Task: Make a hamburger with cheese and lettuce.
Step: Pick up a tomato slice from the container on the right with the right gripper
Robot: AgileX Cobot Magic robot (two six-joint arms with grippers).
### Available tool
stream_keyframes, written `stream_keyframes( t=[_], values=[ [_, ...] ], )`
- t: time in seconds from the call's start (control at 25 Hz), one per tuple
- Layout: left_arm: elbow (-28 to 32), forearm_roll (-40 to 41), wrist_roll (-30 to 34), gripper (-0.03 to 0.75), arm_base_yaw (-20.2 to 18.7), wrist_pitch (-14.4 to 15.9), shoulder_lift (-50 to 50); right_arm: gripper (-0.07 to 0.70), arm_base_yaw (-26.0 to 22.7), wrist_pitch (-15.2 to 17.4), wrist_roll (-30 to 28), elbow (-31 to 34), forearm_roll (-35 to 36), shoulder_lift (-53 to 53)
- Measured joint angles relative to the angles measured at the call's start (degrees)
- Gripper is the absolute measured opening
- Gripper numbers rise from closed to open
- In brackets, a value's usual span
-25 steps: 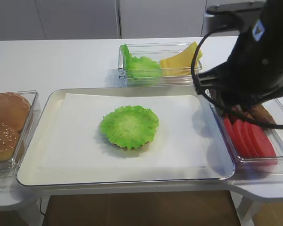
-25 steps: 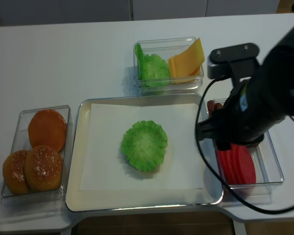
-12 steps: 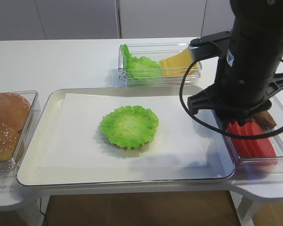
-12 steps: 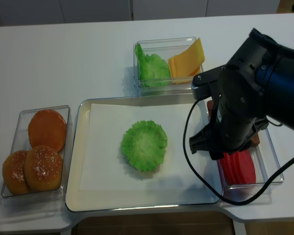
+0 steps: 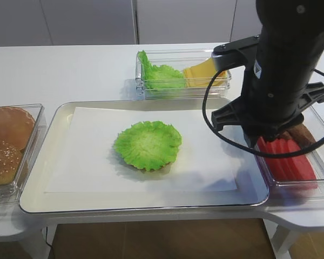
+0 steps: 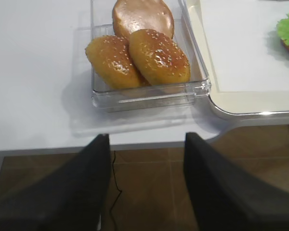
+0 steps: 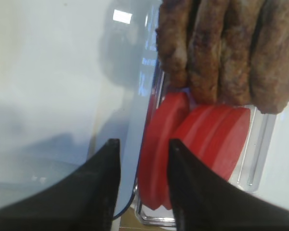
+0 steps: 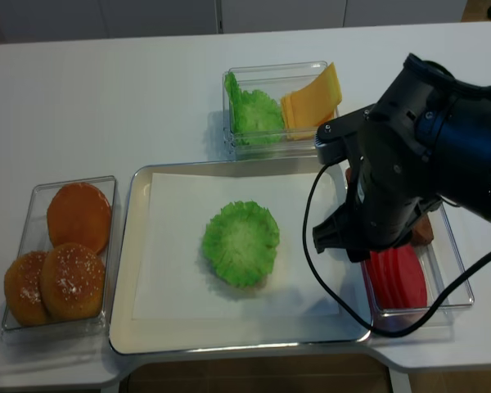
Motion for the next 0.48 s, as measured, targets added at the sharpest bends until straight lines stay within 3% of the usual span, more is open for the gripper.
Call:
stream_keyframes(
  t=[0.48],
  values=[
    [0.0,0.0,0.0,0.358,0.0,0.0,0.0,0.251,0.0,-0.2,0.0,0.0,-2.3,1.6]
  ],
)
